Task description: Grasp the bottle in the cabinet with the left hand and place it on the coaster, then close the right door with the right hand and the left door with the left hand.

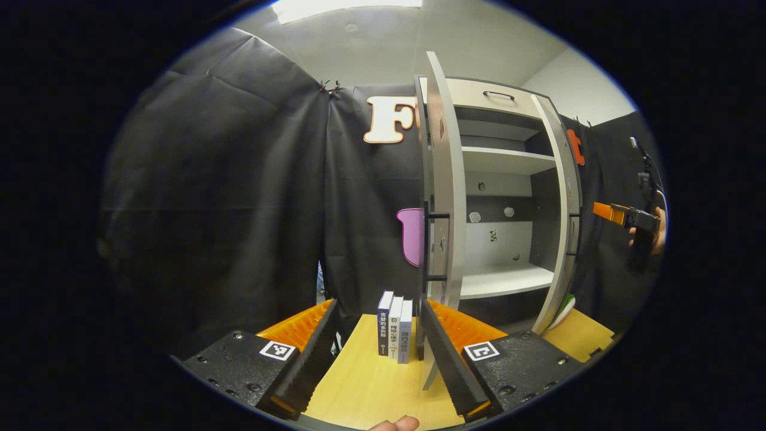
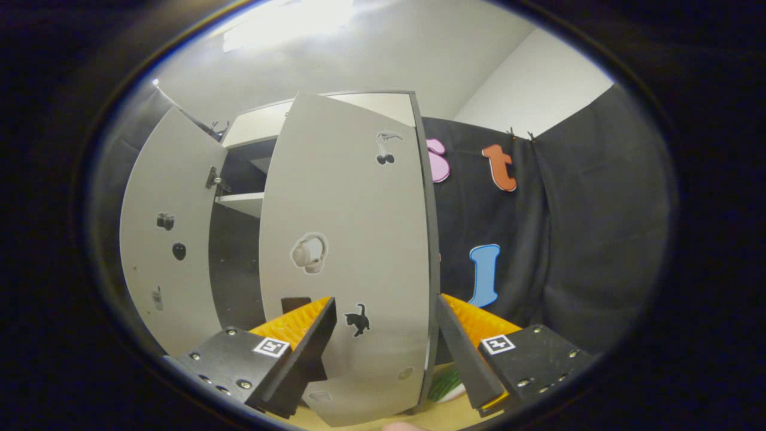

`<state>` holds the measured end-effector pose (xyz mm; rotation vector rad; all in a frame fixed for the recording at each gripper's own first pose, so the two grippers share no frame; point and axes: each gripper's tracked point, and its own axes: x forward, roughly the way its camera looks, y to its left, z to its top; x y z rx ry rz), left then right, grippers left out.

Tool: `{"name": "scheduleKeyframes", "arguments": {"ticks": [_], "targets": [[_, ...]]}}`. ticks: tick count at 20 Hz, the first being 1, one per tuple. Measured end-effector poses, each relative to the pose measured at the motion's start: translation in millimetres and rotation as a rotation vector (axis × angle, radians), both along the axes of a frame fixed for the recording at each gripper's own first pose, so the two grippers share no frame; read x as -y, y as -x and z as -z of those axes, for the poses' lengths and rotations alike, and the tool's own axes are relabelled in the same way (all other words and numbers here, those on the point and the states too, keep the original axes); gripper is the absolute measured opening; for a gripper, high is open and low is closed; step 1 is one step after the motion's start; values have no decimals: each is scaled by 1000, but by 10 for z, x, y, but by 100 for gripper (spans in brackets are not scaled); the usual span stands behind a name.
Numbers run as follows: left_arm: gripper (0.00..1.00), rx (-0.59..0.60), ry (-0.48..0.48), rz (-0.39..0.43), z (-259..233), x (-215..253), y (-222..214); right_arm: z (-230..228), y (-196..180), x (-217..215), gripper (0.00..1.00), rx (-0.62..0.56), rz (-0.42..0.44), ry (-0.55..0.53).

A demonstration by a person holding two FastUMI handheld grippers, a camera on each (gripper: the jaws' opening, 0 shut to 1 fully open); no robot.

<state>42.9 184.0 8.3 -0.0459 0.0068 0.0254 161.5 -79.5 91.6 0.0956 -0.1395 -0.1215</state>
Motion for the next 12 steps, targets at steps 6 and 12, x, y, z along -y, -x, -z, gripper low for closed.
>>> {"name": "scheduleKeyframes", "arguments": {"ticks": [6, 12], "targets": [[83, -13, -5, -2, 52, -137, -229, 115, 18, 47, 100, -23, 22, -15], [87, 16, -12, 30, -132, -170, -608, 250, 247, 166, 100, -46, 57, -39]]}}
